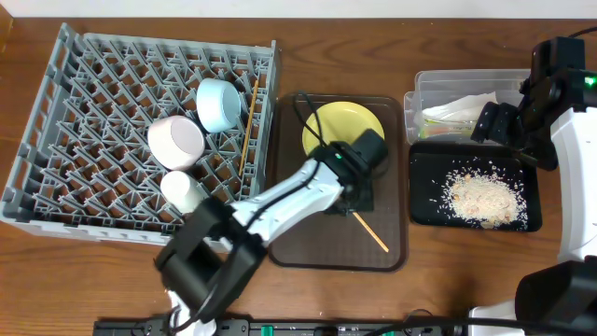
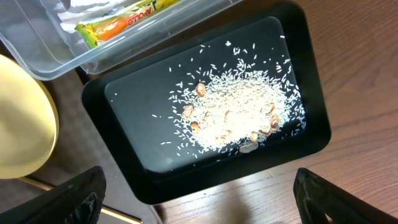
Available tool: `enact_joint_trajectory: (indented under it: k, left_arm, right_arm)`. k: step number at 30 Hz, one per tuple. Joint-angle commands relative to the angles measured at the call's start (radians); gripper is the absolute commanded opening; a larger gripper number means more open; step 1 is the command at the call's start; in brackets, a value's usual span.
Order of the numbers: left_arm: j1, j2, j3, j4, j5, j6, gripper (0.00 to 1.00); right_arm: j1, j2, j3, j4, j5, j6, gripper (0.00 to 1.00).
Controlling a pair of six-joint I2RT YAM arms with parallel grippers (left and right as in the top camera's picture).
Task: Sort waste into correct bins and load items into the dishwasher
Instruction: 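Grasp second wooden chopstick with left gripper and lift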
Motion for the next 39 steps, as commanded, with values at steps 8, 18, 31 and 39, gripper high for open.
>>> enact_joint_trajectory:
  k: [8,18,31,39]
  left_arm:
    - [-0.014,0.094,-0.01,0.001,-0.058,-0.047,0.37]
    - [0.008,0.095,-0.01,-0.071,-0.077,-0.047,0.11]
    - [0.19,0.031,0.024,-0.159,-0.121,0.122,0.08]
    - [0.31,-0.166,0.044,-0.2,-0.121,0.306,0.08]
  right_arm:
    - [-0.005,-0.008,0.014,-0.002,-0.004,-0.008,0.95]
    - [-0.005,-0.008,0.014,-0.002,-0.005,-0.008,0.95]
    - [-0.005,-0.008,0.014,-0.004,-0.004,-0.008,0.95]
    - [-0.005,-0.008,0.014,-0.004,-0.005,-0.008,0.95]
